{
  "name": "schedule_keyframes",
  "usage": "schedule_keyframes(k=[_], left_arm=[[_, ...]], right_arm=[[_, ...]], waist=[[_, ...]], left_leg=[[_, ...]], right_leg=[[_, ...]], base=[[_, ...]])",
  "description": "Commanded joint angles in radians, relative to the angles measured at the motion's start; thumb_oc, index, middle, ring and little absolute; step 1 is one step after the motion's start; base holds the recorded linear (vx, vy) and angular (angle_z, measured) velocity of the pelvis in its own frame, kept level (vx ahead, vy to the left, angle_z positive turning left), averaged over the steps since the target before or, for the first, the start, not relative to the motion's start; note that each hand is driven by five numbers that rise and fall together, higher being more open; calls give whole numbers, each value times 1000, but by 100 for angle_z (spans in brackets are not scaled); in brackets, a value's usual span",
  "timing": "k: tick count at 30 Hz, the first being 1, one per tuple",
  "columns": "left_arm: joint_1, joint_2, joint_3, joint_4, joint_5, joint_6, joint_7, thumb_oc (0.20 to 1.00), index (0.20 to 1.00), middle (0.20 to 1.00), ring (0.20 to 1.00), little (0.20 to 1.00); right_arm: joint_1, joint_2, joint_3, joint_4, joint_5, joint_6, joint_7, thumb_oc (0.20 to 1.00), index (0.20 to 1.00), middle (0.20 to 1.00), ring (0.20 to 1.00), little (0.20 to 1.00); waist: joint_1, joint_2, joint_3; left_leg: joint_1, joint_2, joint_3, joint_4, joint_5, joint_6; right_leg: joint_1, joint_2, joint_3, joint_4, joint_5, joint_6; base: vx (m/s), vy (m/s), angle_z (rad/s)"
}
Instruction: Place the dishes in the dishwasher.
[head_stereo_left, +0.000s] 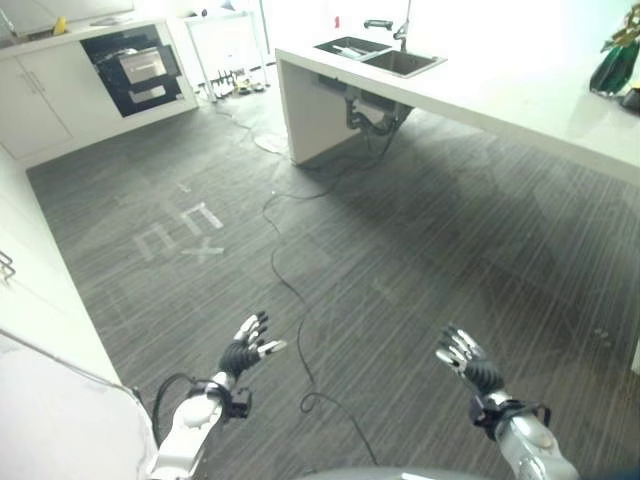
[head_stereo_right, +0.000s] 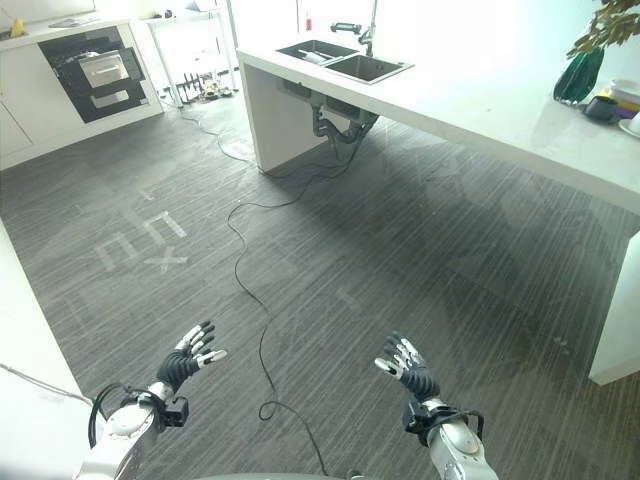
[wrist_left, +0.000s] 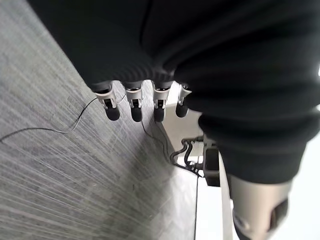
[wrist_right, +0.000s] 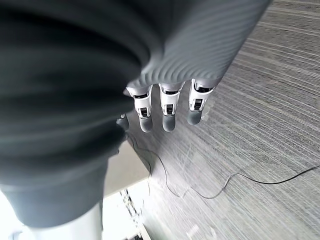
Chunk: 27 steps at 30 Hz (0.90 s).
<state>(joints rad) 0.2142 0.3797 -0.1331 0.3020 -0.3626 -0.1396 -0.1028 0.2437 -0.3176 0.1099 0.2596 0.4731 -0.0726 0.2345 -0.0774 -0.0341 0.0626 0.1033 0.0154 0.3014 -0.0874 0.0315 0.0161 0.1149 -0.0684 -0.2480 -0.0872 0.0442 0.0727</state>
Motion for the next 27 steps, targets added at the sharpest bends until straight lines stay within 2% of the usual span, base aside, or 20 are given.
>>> schedule_keyframes(k=[1,8,17,19,25,27], left_arm=[[-49,7,30,35,-32,-95,-24,1000,1000,1000,1000,1000],[-65,5,42,-9,-96,-101,3,1000,1000,1000,1000,1000],[-52,10,64,-33,-81,-120,16,1000,1000,1000,1000,1000],[-59,14,78,-38,-117,-121,18,1000,1000,1000,1000,1000],[-46,20,109,-85,-117,-139,20,1000,1000,1000,1000,1000],[-54,20,105,-77,-122,-166,23,1000,1000,1000,1000,1000]], right_arm=[[-67,-11,0,-47,-36,-33,43,1000,1000,1000,1000,1000],[-80,-13,7,-72,16,-6,67,1000,1000,1000,1000,1000],[-76,-13,-2,-91,31,-29,97,1000,1000,1000,1000,1000],[-75,-18,4,-92,23,-31,112,1000,1000,1000,1000,1000],[-59,-35,0,-119,18,-40,131,1000,1000,1000,1000,1000],[-75,-50,-1,-123,26,-41,135,1000,1000,1000,1000,1000]], waist=[[-4,17,-14],[1,15,-12],[8,15,-10],[8,18,-6],[11,20,6],[16,0,42]], left_leg=[[9,15,-24,0,-61,-34],[9,21,-32,0,-56,-39],[9,29,-33,0,-54,-47],[11,34,-29,0,-53,-50],[27,41,-32,0,-48,-61],[-47,69,-19,180,-13,-87]], right_leg=[[-14,1,-14,0,-17,45],[-10,8,-19,0,-23,38],[-4,14,-34,0,-31,31],[-1,15,-42,0,-35,27],[6,37,-19,0,-50,7],[19,36,7,0,-50,-20]], base=[[0,0,0],[-14,-46,-4],[-10,-74,8],[7,-86,6],[36,-102,5],[25,-155,17]])
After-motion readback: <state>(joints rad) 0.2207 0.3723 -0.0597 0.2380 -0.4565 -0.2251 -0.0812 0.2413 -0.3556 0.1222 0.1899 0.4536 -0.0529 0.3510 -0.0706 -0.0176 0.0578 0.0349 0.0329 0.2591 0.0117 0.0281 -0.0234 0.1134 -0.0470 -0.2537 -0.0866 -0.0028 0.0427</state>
